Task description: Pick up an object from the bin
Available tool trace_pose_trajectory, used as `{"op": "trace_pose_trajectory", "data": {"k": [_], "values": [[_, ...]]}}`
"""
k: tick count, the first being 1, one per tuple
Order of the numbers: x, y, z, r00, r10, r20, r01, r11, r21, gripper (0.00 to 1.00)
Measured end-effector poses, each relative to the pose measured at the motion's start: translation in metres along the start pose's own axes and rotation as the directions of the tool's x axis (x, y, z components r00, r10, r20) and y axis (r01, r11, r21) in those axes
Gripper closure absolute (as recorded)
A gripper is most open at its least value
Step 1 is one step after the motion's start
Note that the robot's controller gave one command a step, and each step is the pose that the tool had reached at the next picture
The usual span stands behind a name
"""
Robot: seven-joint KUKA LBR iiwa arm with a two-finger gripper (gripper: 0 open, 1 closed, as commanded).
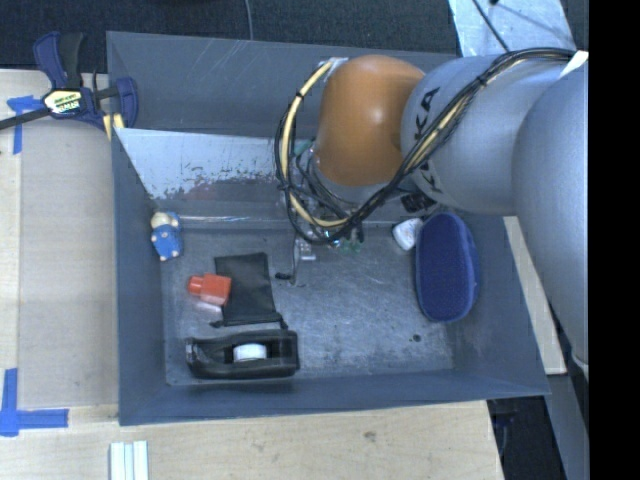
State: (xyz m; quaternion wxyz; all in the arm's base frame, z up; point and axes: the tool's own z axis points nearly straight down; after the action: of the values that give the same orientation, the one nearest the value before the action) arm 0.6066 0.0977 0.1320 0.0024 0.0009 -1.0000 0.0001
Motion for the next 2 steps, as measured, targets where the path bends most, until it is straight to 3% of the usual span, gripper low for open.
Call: {"op": "trace_pose_trajectory", "data": {"k": [1, 2], "values": [[0.0206, 0.0485, 0.0661, 1.000, -0.025, 0.001, 0.025, 1.000, -0.001, 0.00], [0.0170, 0.0456, 0.0608, 1.000, -0.019, 0.010, 0.019, 1.000, -0.001, 1.00]]}}
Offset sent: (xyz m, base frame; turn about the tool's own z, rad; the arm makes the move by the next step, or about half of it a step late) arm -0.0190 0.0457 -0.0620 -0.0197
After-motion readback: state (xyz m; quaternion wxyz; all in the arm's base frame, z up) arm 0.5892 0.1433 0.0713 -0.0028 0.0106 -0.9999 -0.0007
